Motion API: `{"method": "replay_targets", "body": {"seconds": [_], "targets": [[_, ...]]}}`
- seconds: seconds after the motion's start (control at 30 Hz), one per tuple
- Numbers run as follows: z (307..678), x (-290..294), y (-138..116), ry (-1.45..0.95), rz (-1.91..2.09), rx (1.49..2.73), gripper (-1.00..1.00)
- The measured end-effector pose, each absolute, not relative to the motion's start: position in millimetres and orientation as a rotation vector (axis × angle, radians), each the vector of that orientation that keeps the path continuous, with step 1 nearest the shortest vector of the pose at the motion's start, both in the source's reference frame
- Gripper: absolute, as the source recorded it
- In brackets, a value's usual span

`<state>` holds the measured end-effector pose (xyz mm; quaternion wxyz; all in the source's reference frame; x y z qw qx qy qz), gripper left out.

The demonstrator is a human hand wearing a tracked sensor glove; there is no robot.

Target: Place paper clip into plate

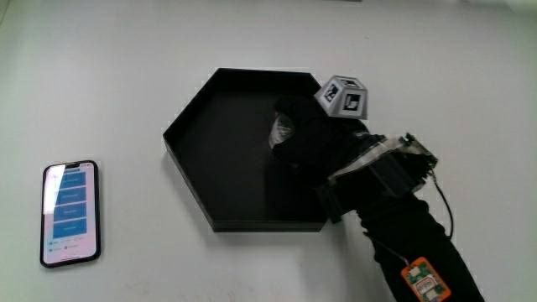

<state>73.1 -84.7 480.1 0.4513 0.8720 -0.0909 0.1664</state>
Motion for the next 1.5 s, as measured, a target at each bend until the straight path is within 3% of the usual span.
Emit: {"method": "replay_targets", "body": {"seconds": [0.43,0.53,0.63,0.8,1.23,1.33,1.5], "targets": [[502.4,55.3,-71.3,-0.210,0.335,2.122,0.00],[520.5,55.4,-66.4,-0.205,0.337,2.017,0.00],[518.0,57.8,-62.9,-0.171,0.321,2.090,0.00],[518.2,56.2,-62.1,-0.173,0.300,2.078,0.00],[521.6,56.1,-62.2,-0.202,0.250,1.979,-0.81],[514.1,57.7,-62.3,-0.210,0.250,2.043,-1.00],[491.5,54.7,-65.8,-0.267,0.268,2.153,-1.00]]}}
